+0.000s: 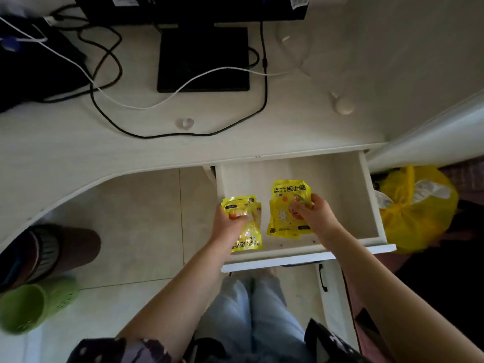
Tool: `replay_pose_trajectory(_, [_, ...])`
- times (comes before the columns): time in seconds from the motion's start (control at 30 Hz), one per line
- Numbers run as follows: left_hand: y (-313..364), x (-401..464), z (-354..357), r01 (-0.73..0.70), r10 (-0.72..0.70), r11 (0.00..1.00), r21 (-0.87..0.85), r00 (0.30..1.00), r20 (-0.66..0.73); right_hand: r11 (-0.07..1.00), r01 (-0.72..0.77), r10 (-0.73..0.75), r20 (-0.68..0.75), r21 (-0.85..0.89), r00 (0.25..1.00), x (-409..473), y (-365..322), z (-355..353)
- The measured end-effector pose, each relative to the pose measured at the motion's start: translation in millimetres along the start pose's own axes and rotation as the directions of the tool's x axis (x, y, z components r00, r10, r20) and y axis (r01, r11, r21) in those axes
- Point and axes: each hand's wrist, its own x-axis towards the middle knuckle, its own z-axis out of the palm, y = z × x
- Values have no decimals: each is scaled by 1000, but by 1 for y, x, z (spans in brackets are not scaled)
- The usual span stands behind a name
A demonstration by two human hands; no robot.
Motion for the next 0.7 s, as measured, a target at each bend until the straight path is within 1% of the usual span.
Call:
replay_pose_trajectory(0.07, [-8, 7, 15, 23, -20, 996, 86, 999, -40, 998, 1, 2, 52, -59, 999, 15, 5, -1])
replay_pose_trajectory(0.17, [-12, 14, 34, 38, -18, 989, 143, 991, -136, 993, 9, 5, 115, -116, 993, 38, 15, -3])
replay_pose_trajectory(0.23, [-15, 21, 44, 62, -34, 984, 167, 986, -163, 990, -4, 26, 150, -141, 988, 52, 24, -3])
replay_pose_trajectory(0.33, [-19, 31, 58, 112, -98, 987, 119, 988, -120, 987, -22, 53, 197, -156, 979, 70, 37, 0])
replay_pose_trajectory(0.43, [-27, 44, 69, 134, -124, 985, 110, 987, -99, 988, -38, 74, 246, -147, 966, 82, 51, 4])
replay_pose_trajectory(0.53, [-36, 54, 70, 183, -179, 982, 55, 982, -65, 985, -51, 93, 260, -165, 961, 91, 61, 8])
replay_pose_trajectory(0.63, [-44, 59, 66, 213, -208, 975, 55, 975, -83, 979, -58, 104, 237, -194, 966, 96, 71, 11])
replay_pose_trajectory(0.7, [-51, 64, 64, 227, -212, 968, 105, 967, -141, 972, -66, 119, 231, -225, 966, 99, 74, 15])
